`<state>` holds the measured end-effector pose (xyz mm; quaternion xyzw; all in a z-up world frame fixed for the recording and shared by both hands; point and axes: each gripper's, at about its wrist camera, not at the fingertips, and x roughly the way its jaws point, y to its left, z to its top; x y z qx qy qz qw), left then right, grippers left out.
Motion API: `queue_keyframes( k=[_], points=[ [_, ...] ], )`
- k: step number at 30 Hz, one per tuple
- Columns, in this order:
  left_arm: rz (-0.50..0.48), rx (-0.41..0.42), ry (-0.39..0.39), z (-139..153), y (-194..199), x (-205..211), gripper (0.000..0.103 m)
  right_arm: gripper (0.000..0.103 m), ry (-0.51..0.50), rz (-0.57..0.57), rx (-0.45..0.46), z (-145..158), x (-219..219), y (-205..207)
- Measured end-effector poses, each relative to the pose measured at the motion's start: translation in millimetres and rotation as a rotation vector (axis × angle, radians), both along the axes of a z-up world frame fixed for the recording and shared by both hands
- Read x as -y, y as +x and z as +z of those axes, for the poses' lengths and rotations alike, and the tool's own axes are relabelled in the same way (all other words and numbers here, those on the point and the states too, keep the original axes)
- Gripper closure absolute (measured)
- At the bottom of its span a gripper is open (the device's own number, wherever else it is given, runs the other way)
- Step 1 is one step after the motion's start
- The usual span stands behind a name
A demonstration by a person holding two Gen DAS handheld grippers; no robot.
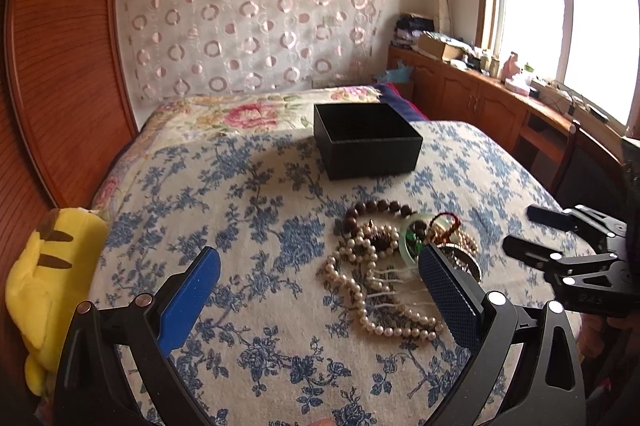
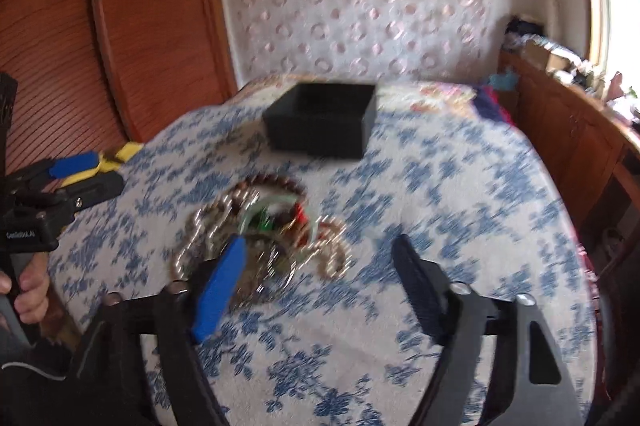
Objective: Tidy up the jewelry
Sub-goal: 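Reach into the jewelry pile and grasp the silver bangle with the right tool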
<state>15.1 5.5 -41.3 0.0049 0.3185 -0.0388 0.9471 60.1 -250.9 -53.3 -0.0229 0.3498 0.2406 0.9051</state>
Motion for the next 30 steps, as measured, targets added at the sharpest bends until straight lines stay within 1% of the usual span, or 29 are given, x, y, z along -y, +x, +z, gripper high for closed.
queue_keyframes(
  k=[1,2,4,5,7,9,12,20,21,22,25,27,30],
  points=[
    [-0.005,-0.005,0.000,-1,0,1,0.007,0.048,-0.002,0.016,-0.022,-5,-2,2],
    [-0.011,-0.012,-0.002,-3,1,1,0.007,0.052,-0.006,0.029,-0.039,-9,-5,4],
    [-0.027,-0.030,-0.011,-7,3,0,0.007,0.066,-0.011,0.043,-0.066,-17,-10,7],
    [-0.034,-0.040,-0.016,-10,4,0,0.007,0.069,-0.009,0.049,-0.082,-21,-11,9],
    [-0.046,-0.062,-0.019,-16,6,1,0.007,0.079,0.000,0.056,-0.107,-24,-12,10],
    [-0.054,-0.082,-0.017,-21,8,3,0.007,0.081,0.007,0.060,-0.128,-27,-13,13],
    [-0.067,-0.099,-0.014,-26,8,6,0.007,0.081,0.008,0.061,-0.157,-30,-14,19],
    [-0.077,-0.104,-0.016,-29,7,9,0.007,0.081,0.016,0.070,-0.207,-37,-17,29],
    [-0.077,-0.104,-0.016,-29,6,10,0.007,0.086,0.017,0.073,-0.215,-38,-18,29],
    [-0.077,-0.105,-0.017,-30,7,9,0.007,0.093,0.021,0.078,-0.218,-39,-18,30],
    [-0.079,-0.113,-0.020,-32,8,10,0.007,0.098,0.019,0.068,-0.194,-36,-17,27],
    [-0.084,-0.118,-0.023,-34,8,10,0.007,0.098,0.033,0.058,-0.171,-30,-12,26],
    [-0.105,-0.127,-0.035,-35,9,13,0.007,0.098,0.023,0.034,-0.122,-19,-4,21]
  ],
)
